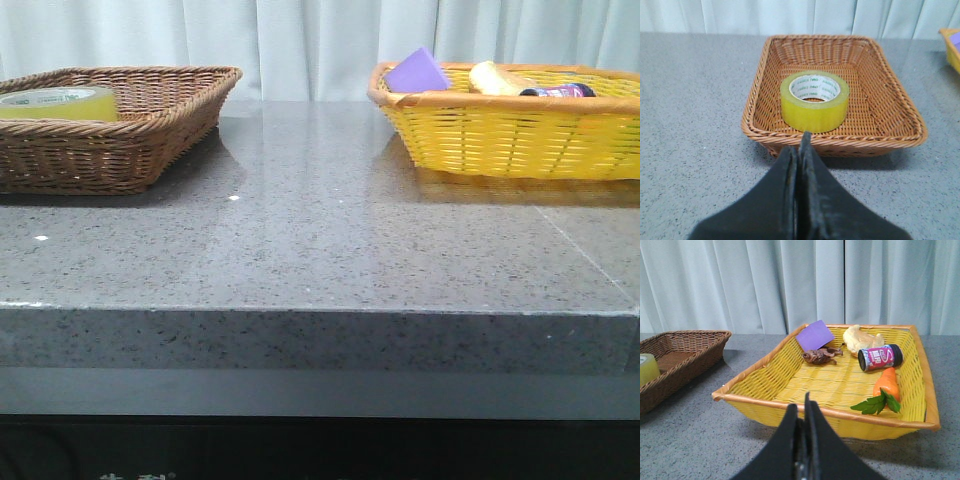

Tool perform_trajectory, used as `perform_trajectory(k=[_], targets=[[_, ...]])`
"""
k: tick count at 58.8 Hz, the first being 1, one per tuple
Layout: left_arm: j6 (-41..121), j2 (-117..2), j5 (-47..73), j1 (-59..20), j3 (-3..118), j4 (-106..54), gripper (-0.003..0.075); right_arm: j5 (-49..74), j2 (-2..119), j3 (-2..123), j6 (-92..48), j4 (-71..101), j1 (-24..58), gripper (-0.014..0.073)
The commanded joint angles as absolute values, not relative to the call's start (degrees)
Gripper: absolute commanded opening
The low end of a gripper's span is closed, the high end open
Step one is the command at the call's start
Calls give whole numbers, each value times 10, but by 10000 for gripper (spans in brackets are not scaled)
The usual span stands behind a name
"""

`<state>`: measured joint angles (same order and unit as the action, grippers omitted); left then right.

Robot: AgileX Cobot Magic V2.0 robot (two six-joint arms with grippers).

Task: Transfer tape with both arms
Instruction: 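Release the tape and raise the left gripper away from the basket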

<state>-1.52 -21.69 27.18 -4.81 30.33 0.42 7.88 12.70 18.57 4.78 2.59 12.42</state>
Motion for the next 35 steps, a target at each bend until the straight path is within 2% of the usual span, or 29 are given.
perform_trajectory(k=[1,14,35], targets=[[-18,-161,227,-49,292,0,-20,31,131,202,44,21,120,-122],[-18,-79,228,-49,264,0,-20,31,131,202,44,21,120,-122],[-18,-75,228,-49,263,0,-20,31,131,202,44,21,120,-122]])
